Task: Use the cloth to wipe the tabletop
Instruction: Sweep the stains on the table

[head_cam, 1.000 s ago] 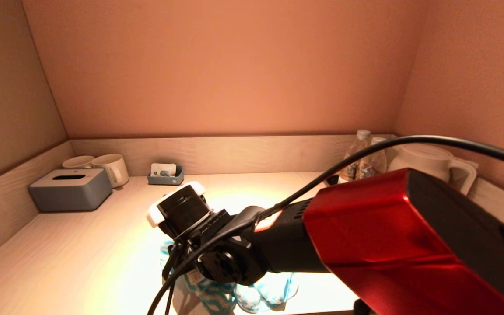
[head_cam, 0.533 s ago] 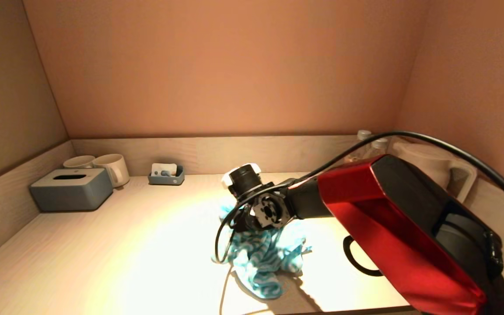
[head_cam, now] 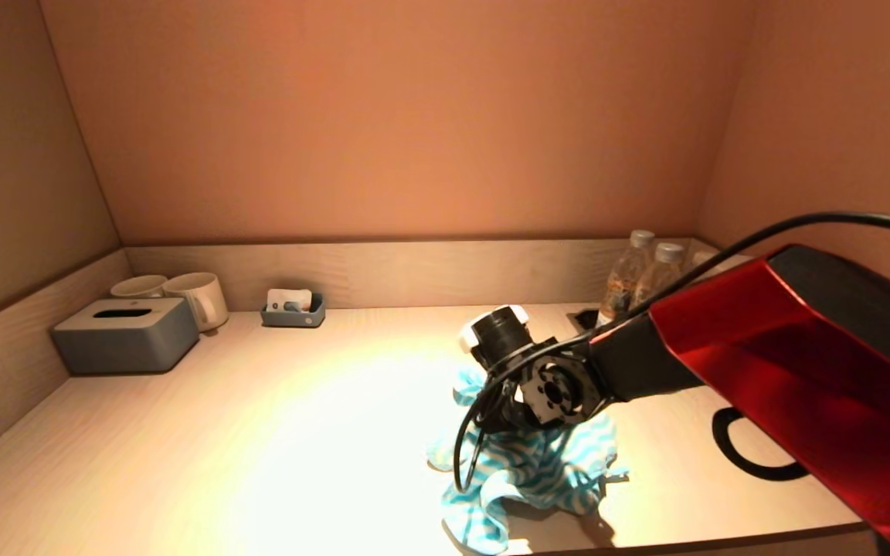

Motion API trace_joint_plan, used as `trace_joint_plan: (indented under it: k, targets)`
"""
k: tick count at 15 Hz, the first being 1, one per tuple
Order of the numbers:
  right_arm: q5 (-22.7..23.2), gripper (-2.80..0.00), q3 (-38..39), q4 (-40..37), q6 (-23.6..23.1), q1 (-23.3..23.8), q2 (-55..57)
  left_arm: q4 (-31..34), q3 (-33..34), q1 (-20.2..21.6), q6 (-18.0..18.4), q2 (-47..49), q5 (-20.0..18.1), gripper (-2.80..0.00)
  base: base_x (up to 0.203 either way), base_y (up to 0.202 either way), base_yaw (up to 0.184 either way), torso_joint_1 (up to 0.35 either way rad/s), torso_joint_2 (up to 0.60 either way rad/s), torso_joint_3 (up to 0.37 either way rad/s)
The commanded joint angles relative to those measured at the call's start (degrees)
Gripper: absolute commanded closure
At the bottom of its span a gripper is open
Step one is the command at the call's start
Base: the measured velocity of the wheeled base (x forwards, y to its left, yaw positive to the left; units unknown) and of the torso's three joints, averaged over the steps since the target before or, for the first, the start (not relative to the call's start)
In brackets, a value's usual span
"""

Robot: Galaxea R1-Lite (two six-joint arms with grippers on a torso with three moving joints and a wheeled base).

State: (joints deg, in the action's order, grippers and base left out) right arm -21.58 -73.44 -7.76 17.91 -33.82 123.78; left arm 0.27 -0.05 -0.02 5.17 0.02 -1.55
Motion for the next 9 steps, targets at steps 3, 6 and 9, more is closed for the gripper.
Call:
trace_joint_plan:
  k: [3, 6, 9]
  targets:
    - [0.4, 0.0, 2.2, 2.8, 0.1, -1.2, -3.1, 0.0, 0.0, 0.0, 0.0, 0.0, 0.0, 0.0, 0.0, 0.0, 0.0, 0.0, 0.0, 0.0]
    - [0.4, 0.0, 1.8, 4.6, 0.1, -7.8, -1.0, -0.1, 0.0, 0.0, 0.0, 0.0, 0.0, 0.0, 0.0, 0.0, 0.0, 0.0, 0.0, 0.0]
    - [0.2, 0.0, -4.6, 6.0, -0.1, -15.7, 5.4, 0.0, 0.0, 0.0, 0.0, 0.0, 0.0, 0.0, 0.0, 0.0, 0.0, 0.0, 0.0, 0.0]
